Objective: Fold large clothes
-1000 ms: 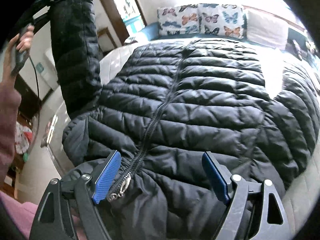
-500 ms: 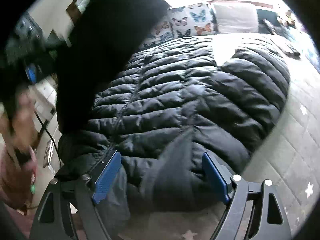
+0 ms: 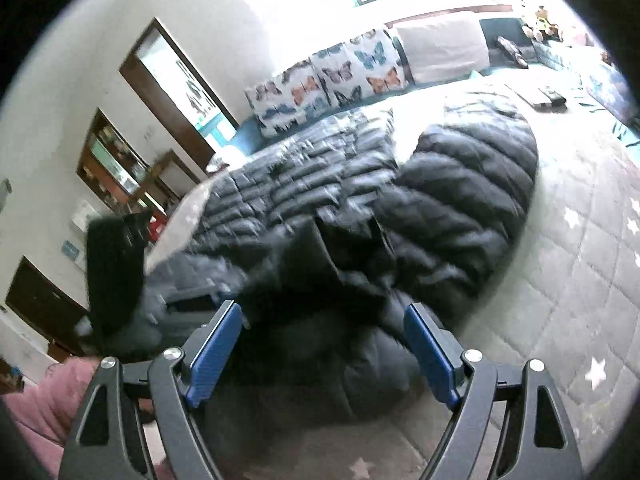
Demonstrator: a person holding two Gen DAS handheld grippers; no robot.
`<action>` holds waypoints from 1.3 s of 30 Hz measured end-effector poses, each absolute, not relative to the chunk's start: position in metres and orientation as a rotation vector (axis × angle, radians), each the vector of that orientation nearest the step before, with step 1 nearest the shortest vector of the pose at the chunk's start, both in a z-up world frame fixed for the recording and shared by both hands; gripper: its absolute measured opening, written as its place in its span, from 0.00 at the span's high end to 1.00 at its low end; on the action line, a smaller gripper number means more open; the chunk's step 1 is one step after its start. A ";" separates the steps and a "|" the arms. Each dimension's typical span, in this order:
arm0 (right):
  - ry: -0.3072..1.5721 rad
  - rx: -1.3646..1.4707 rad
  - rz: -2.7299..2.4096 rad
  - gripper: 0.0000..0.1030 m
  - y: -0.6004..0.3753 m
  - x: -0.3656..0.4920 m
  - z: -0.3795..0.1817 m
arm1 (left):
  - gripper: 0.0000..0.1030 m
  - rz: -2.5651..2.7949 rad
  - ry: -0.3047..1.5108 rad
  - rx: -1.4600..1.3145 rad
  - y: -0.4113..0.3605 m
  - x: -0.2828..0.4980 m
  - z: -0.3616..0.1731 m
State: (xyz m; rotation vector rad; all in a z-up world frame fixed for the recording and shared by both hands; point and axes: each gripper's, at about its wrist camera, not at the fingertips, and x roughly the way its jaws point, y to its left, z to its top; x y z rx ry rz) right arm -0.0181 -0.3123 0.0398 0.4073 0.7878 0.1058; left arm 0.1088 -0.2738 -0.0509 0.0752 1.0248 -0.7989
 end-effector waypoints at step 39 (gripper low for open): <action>1.062 0.128 -0.147 0.80 -0.294 0.028 -0.020 | 0.27 -0.474 0.887 0.051 0.001 0.090 -0.052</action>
